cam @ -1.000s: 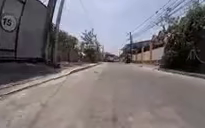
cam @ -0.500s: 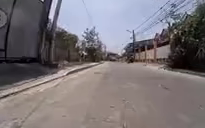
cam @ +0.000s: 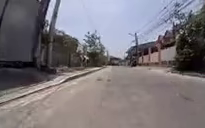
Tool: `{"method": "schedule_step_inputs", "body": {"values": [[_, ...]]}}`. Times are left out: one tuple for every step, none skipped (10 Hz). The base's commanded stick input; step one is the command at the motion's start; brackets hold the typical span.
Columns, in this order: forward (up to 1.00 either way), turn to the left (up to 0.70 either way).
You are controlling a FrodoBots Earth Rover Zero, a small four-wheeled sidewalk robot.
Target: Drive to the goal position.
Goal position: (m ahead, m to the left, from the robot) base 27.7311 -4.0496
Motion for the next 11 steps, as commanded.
{"method": "schedule_step_inputs", "body": {"values": [[1.00, 0.00], [1.00, 0.00], [1.00, 0.00], [1.00, -0.30], [1.00, -0.40], [1.00, -0.40], [1.00, -0.40], [1.00, -0.40], [1.00, -0.37], [1.00, -0.25], [1.00, -0.05]]}}
